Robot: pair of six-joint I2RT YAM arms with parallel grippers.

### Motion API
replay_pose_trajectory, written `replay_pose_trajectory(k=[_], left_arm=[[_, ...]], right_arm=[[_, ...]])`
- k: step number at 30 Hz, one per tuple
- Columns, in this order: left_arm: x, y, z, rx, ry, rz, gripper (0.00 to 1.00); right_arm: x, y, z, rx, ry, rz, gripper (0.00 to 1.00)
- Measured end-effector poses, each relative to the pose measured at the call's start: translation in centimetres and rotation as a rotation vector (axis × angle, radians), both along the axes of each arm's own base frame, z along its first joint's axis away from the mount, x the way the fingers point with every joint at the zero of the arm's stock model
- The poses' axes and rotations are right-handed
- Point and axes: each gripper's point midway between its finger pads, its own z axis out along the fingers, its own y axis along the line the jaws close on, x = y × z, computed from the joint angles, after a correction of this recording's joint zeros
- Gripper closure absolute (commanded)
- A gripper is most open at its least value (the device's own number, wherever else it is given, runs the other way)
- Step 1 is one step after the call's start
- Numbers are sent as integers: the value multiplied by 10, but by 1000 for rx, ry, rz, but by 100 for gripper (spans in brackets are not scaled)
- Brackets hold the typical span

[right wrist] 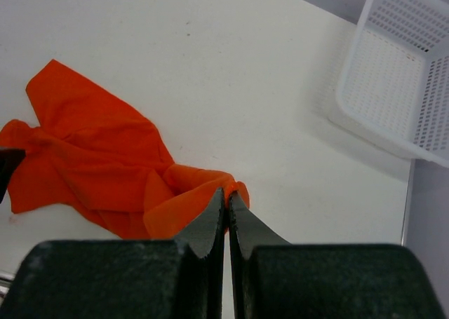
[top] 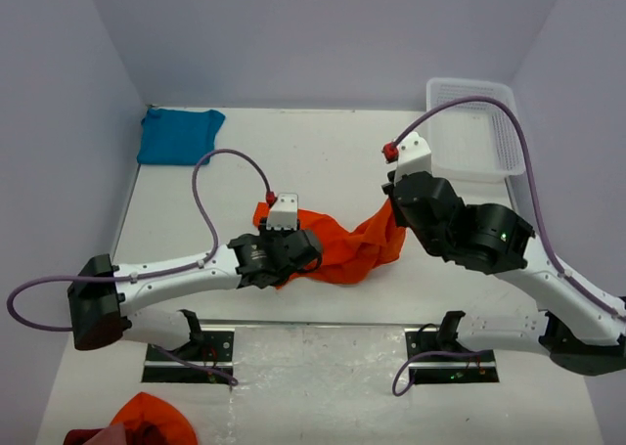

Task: Fold and stack the t-shirts
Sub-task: Flatten out the tshirt

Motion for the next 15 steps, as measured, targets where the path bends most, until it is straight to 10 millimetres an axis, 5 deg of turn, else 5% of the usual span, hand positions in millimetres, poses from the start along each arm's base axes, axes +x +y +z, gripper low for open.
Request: replay_pose_trajectory(k=[3,15], left_arm=[[-20,-8,-8,64,34,-83,72],[-52,12,-70,591,229,-227,67]], right_arm=[[-3,-9,8,29,-19,-6,100],[-16,-33,23,107,-65,-6,100]])
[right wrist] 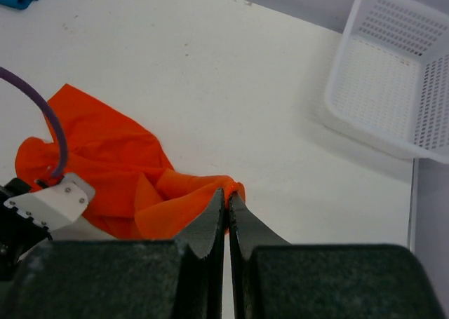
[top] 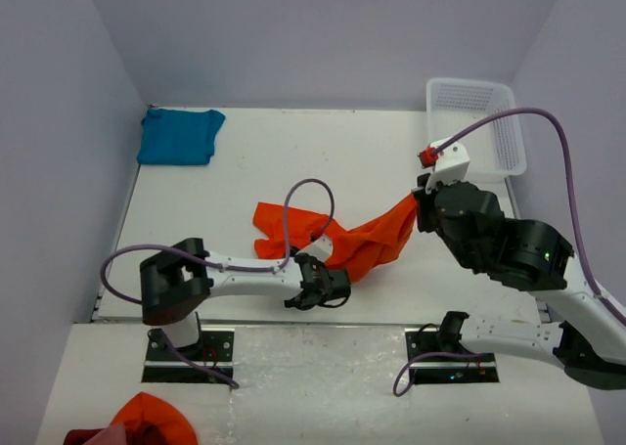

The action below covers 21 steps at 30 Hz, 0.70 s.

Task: Fold and stack the t-shirts
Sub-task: Flatten out the tshirt

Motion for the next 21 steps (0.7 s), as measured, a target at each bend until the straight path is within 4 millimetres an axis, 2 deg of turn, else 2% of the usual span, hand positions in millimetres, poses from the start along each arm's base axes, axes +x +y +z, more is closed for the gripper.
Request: replay_pose_trajectory(k=[4,8,15,21], left_arm=[[-16,-5,-16,175,12,-83,66],[-29,-3,-22,258,9,-132,64],[-31,0,-21,293,-3,-144,61],[-30,-8,-25,279,8,-175,60]], right_arm=[[0,2,-10,-21,17,7,100],[-1,5,-17,-33,32,17,100],[-4,2,-15,-11,29,23,100],[-6,3,-15,10,35,33,100]])
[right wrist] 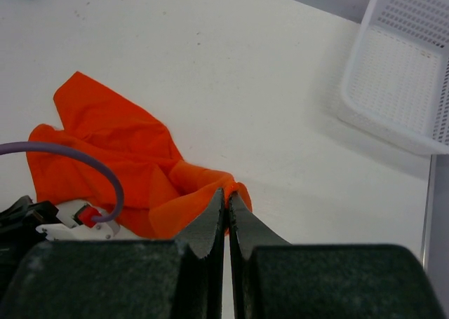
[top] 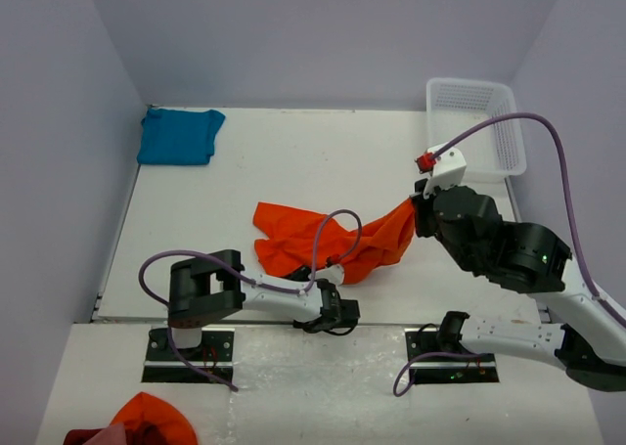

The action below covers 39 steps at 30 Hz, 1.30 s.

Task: Fold and stack the t-shirts
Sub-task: Flatten out the tshirt

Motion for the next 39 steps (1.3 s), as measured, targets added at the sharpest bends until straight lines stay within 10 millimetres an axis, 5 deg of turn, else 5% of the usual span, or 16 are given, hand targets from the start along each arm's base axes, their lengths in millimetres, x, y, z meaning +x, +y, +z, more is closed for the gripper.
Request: replay_pose_trajectory(k=[11,28,39], left_arm=[[-1,-21,-21,-69,51,-38,59],[24,0,-25,-24,48,25,59],[23,-2,-29,-22,70,4,68]], right_arm=[[-4,-4,3,30,-4,-3,100],[-8,-9,4,50,0,4,100],[-9,-8,5,55,1,11,100]])
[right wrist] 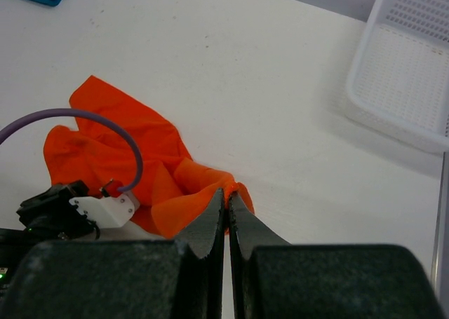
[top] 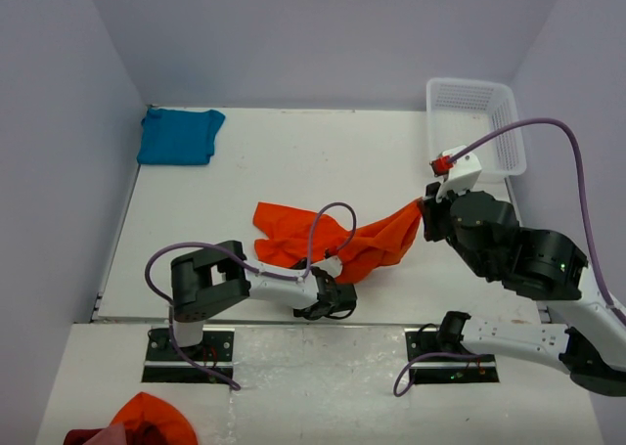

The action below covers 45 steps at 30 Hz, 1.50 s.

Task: Fold and stack the t-shirts
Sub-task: Flatten out the tshirt

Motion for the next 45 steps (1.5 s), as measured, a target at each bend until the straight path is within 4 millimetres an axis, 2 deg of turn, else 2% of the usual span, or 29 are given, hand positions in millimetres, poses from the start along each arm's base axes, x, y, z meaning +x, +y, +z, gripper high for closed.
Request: replay_pose_trajectory(k=[6,10,11,17,21,24,26,30,32,34,39,43,45], left_arm=[[-1,-1,-2,-11,9,-2,78],[-3,-3,-5,-24,23,0,92],[-3,-3,-6,-26,26,0,100],[-7,-3,-3,-62,36,12,100],[-8,-6,15,-158,19,42,100],[-8,-9,49,-280,-16,70,100],[-7,-15,86,-411,-51,86,100],[1,-29,186,-766,-154,97,100],[4,-24,231,-910,-207,93,100],[7,-11,267,-1008,-254,85,100],[25,13,324,-1082,-370,86,100],[41,28,355,-1068,-468,92,100],[47,37,370,-1056,-518,95,100]], right_arm=[[0,0,1,1,-1,0,100],[0,0,1,0,0,0,100],[1,1,0,-2,0,0,100],[3,4,-2,-18,7,-6,100],[9,6,0,-39,2,-30,100],[16,7,6,-53,-13,-62,100],[22,8,11,-64,-22,-83,100],[36,8,17,-87,-41,-129,100],[46,7,25,-90,-57,-158,100],[59,5,35,-86,-77,-191,100],[98,-9,57,-81,-133,-292,100],[125,-33,70,-110,-168,-381,100],[131,-42,82,-115,-194,-403,100]])
